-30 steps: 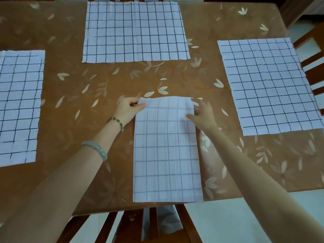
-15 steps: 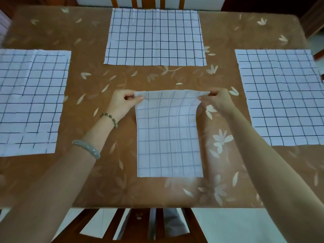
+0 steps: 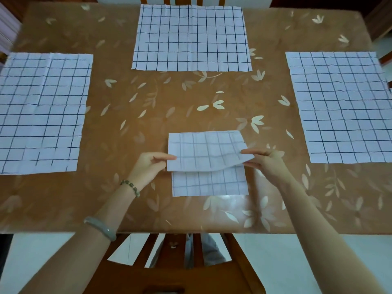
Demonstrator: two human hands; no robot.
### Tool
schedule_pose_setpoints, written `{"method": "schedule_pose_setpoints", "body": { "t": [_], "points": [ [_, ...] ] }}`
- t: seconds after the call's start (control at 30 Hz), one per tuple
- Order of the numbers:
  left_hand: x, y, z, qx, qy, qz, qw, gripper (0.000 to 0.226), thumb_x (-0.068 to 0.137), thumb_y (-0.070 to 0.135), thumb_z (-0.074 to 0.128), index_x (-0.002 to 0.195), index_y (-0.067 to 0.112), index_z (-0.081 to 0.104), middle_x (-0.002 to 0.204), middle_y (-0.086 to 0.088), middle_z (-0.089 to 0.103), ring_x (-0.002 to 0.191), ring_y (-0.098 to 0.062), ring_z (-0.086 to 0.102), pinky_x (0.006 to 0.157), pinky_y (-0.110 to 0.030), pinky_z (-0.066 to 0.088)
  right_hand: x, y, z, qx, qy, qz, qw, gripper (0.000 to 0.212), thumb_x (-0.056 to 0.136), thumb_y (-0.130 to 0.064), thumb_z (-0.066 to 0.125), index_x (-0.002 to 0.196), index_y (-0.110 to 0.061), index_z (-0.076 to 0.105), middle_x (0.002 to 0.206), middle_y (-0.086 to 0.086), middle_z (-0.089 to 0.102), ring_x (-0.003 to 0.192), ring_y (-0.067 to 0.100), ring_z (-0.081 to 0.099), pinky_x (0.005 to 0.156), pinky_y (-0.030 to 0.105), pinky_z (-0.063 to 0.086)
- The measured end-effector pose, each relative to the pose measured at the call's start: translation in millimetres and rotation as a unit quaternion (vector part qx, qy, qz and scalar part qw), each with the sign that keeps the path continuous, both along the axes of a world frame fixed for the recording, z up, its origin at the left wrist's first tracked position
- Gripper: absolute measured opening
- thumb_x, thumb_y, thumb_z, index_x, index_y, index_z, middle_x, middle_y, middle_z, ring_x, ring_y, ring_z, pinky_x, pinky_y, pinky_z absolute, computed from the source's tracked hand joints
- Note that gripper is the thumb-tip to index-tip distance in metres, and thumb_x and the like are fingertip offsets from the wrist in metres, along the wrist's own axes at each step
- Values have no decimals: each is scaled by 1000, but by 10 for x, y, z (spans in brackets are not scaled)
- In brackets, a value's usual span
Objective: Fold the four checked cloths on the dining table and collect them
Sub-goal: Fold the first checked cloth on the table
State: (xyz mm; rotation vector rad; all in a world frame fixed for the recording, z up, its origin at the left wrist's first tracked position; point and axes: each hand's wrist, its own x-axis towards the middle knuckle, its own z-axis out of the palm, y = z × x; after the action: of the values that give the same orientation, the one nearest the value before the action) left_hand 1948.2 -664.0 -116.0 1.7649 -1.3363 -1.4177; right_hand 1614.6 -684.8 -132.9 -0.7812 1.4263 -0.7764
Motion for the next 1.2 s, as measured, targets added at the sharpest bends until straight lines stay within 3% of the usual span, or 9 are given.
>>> {"method": "schedule_pose_setpoints", "body": {
  "t": [0.1, 0.17, 0.23, 0.3, 0.37, 0.57, 0.8, 0.97, 1.2],
  "points": [
    [-36, 176, -123, 76, 77, 68, 992, 35, 88, -1, 54, 75, 22, 79, 87, -3, 74, 84, -21, 69, 72, -23, 55, -15, 130, -84, 44, 26, 23, 998, 35, 85, 0, 45, 74, -13, 76, 100, 13, 69, 96, 24, 66, 70, 23, 53],
    [-57, 279, -210, 85, 46, 62, 993, 14, 86, 10, 65, 82, 18, 77, 89, -1, 74, 85, -14, 70, 73, -19, 55, 1, 182, -158, 65, 65, 11, 996, 18, 80, -9, 60, 88, -2, 75, 96, 14, 72, 93, 25, 67, 69, 27, 54],
    [-67, 359, -291, 76, 25, 42, 996, 16, 84, 4, 68, 86, 18, 75, 93, 2, 73, 86, -9, 70, 76, -20, 56, 25, 221, -232, 38, 144, 28, 988, 13, 77, -9, 72, 88, -2, 75, 92, 11, 73, 85, 17, 68, 73, 27, 57],
    [-77, 408, -341, 79, 23, 48, 995, 18, 82, -2, 69, 86, 15, 74, 93, -2, 72, 84, -12, 71, 76, -23, 57, 71, 256, -238, 10, 218, 62, 974, 10, 77, -8, 72, 86, -10, 76, 86, -1, 72, 78, 5, 64, 72, 9, 51],
    [-97, 433, -361, 78, 5, 55, 995, 15, 79, -5, 70, 85, 9, 73, 89, -6, 72, 82, -15, 71, 72, -23, 58, 122, 278, -224, 6, 255, 73, 964, 13, 78, -7, 70, 84, -17, 74, 79, -12, 66, 72, 1, 58, 61, 2, 42],
    [-86, 503, -472, 76, -41, 55, 995, 12, 76, -4, 74, 79, 6, 70, 79, -7, 70, 78, -19, 70, 69, -29, 59, 205, 350, -256, -6, 292, 113, 950, 13, 77, 0, 65, 82, -11, 70, 60, -5, 45, 56, 8, 43, 48, 8, 34],
    [-104, 562, -516, 64, -102, 34, 992, 13, 76, 3, 75, 80, 14, 70, 79, 2, 71, 70, -10, 69, 69, -27, 59, 265, 410, -318, -6, 327, 120, 937, 17, 76, 0, 64, 79, -16, 70, 60, -10, 49, 57, 4, 46, 57, 15, 36],
    [-167, 567, -494, 48, -152, 7, 987, 10, 78, 8, 73, 83, 15, 70, 81, 7, 68, 73, 0, 62, 60, -6, 43, 274, 417, -347, -11, 345, 133, 929, 21, 75, 2, 60, 82, -15, 70, 64, -9, 52, 61, 6, 48, 58, 11, 35],
    [-192, 562, -517, 35, -177, -3, 984, 9, 79, 8, 72, 87, 12, 70, 82, 2, 67, 71, 0, 59, 60, -7, 42, 257, 423, -376, -11, 344, 143, 928, 23, 76, 1, 59, 88, -14, 72, 67, -7, 54, 65, 8, 50, 56, 7, 35]
  ]
}}
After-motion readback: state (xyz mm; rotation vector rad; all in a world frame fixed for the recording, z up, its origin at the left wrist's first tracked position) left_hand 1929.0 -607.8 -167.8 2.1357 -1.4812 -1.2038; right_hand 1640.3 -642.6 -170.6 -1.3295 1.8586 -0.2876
